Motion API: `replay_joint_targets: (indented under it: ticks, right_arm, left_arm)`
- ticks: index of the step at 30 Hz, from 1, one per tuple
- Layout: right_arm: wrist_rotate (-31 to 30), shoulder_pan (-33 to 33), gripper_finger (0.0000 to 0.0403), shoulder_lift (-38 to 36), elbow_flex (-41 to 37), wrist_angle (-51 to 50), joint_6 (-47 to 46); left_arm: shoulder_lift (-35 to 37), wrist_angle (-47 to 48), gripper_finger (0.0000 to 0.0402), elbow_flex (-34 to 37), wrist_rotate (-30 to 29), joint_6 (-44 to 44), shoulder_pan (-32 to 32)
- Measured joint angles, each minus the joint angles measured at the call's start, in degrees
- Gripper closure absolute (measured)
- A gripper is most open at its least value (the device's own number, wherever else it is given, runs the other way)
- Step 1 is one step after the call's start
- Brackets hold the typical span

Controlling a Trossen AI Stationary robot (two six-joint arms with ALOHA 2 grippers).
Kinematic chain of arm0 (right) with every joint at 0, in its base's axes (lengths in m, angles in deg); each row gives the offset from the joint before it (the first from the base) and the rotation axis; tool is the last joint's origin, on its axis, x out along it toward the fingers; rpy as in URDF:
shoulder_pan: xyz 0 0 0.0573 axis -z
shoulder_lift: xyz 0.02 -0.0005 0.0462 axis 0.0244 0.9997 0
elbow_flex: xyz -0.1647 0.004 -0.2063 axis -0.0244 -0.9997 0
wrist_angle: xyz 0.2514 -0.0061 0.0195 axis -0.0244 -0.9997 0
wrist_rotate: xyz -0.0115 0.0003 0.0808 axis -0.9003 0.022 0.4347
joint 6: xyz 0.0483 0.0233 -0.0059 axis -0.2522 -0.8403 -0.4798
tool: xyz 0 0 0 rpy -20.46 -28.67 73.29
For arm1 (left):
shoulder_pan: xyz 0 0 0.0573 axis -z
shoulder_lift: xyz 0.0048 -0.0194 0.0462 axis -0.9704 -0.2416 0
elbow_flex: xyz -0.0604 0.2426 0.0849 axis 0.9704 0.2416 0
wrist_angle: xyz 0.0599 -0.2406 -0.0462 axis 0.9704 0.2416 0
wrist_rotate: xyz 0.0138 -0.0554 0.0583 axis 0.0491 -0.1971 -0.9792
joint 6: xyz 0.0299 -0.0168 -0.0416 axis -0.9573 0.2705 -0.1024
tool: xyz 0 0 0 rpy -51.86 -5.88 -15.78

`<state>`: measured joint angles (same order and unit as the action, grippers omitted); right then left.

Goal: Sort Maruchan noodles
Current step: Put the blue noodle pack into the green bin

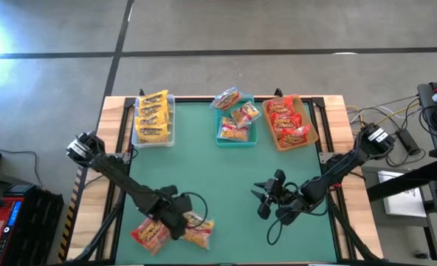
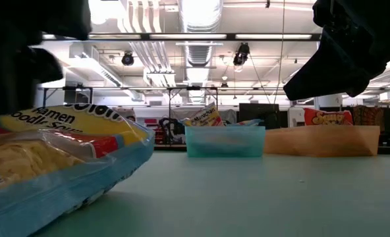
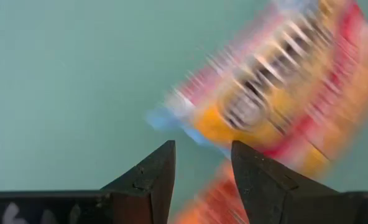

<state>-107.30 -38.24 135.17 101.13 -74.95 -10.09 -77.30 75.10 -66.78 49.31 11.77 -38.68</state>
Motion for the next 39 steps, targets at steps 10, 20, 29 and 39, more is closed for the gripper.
replay_joint_targets:
  ticks: [10,20,29,39]
  right_arm:
    - [-0.04,0.13,0.0271,0.0,-0.08,-0.02,0.62]
    - [-0.04,0.13,0.0271,0.0,-0.17,-0.1,1.14]
    - [-0.07,0.13,0.0271,0.0,-0.41,-0.09,1.49]
    - [-0.09,0.13,0.0271,0.0,-0.47,-0.1,1.53]
  left_arm:
    - [-0.37,-6.41,0.0262,-7.23,9.68,5.78,5.54]
    - [-9.15,-14.13,0.0262,-10.21,8.71,8.77,5.31]
    - [-16.86,-13.49,0.0262,-14.01,13.68,8.3,5.0]
    - [-15.33,-4.21,0.0262,-14.49,14.04,-0.85,1.67]
